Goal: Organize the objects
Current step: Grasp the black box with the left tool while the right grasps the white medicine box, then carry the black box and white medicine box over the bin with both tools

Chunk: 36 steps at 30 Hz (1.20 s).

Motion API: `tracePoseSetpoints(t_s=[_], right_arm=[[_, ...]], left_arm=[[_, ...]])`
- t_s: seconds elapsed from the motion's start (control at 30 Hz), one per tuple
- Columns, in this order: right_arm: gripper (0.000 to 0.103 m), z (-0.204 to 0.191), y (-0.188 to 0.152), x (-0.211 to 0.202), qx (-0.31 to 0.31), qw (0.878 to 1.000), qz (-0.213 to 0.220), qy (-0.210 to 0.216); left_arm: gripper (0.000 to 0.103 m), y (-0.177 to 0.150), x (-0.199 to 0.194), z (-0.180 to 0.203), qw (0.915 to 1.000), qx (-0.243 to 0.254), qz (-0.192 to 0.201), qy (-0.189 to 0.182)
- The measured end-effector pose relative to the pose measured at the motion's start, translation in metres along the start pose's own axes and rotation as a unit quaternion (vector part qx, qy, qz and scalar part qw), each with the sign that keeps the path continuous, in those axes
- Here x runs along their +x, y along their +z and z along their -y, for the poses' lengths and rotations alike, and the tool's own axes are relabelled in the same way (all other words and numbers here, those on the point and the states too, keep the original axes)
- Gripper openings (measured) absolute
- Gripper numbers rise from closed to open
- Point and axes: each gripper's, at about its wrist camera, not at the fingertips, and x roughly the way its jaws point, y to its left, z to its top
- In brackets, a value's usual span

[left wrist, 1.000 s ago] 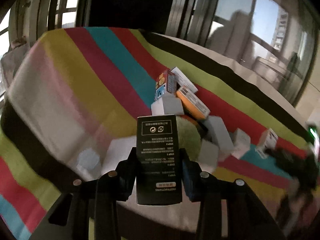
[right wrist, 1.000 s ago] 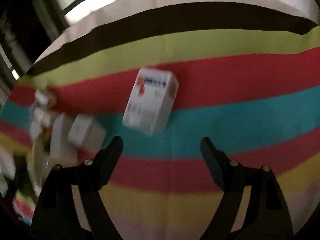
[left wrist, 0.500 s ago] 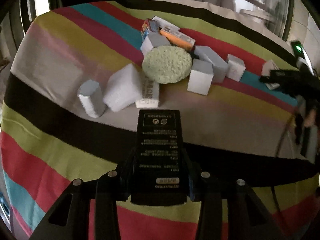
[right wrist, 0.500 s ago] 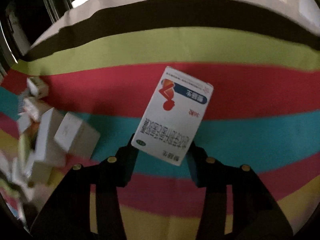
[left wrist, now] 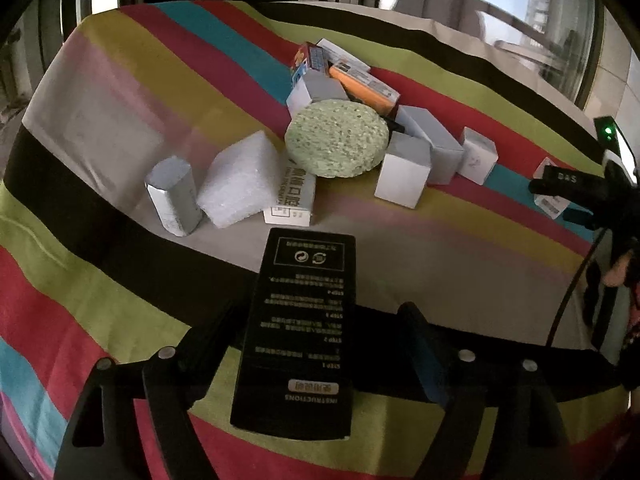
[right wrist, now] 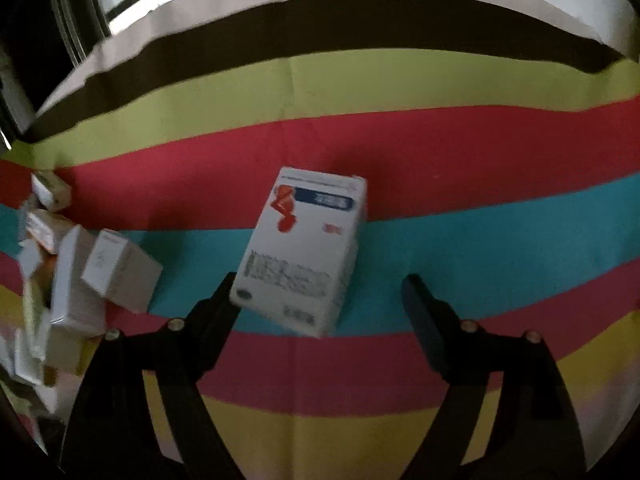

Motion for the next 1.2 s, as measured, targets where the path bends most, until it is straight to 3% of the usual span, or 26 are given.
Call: tracePoseSetpoints(t_s=[0.03, 0.1, 0.13, 0.17, 0.23, 0.4, 0.47, 0.57, 0.73, 0.9, 1.2], right_arm=[[0.083, -0.004, 0.001, 0.001, -0.004, 1.000, 0.001, -0.004], [0.050, -0.012, -0.002, 0.000, -0.028, 0.999, 0.008, -0.017], [0.045, -0.003, 0.004, 0.002, -0.042, 0.999, 0.009, -0.030], [0.045, -0.007, 0.004, -0.001, -0.044, 0.999, 0.007, -0.022], [0.045, -0.013, -0.011, -0.017, -0.056, 0.998, 0.000, 0.000], [0.045, -0.036, -0.076, -0.079, -0.129, 0.990, 0.005, 0.063], [0.045, -0.058, -0.111, -0.100, -0.153, 0.985, -0.002, 0.085], [0.045, -0.059, -0.149, -0.119, -0.170, 0.979, -0.011, 0.109], [0.045, -0.057, -0.177, -0.145, -0.182, 0.977, -0.013, 0.110], [0.045, -0.038, -0.174, -0.152, -0.199, 0.976, -0.001, 0.094], [0.045, -0.043, -0.186, -0.167, -0.222, 0.971, 0.007, 0.087]], left_arm=[[0.083, 0.000, 0.000, -0.001, 1.0000, -0.004, 0.001, 0.001], [0.083, 0.000, 0.001, -0.003, 0.9999, -0.012, 0.003, 0.004], [0.080, 0.000, 0.000, -0.004, 0.9999, -0.016, 0.004, 0.004], [0.077, 0.000, 0.000, -0.005, 0.9998, -0.019, 0.007, 0.008], [0.056, -0.002, -0.004, -0.009, 0.9992, -0.029, 0.013, 0.023], [0.045, -0.005, -0.009, -0.016, 0.9988, -0.036, 0.016, 0.029], [0.044, -0.003, -0.006, -0.013, 0.9988, -0.035, 0.016, 0.029], [0.041, -0.004, -0.008, -0.012, 0.9987, -0.036, 0.017, 0.033], [0.040, -0.013, -0.017, -0.012, 0.9984, -0.037, 0.025, 0.034], [0.040, -0.044, -0.044, -0.015, 0.9982, -0.052, 0.014, 0.026], [0.040, -0.082, -0.088, -0.005, 0.9995, -0.006, 0.011, 0.029]])
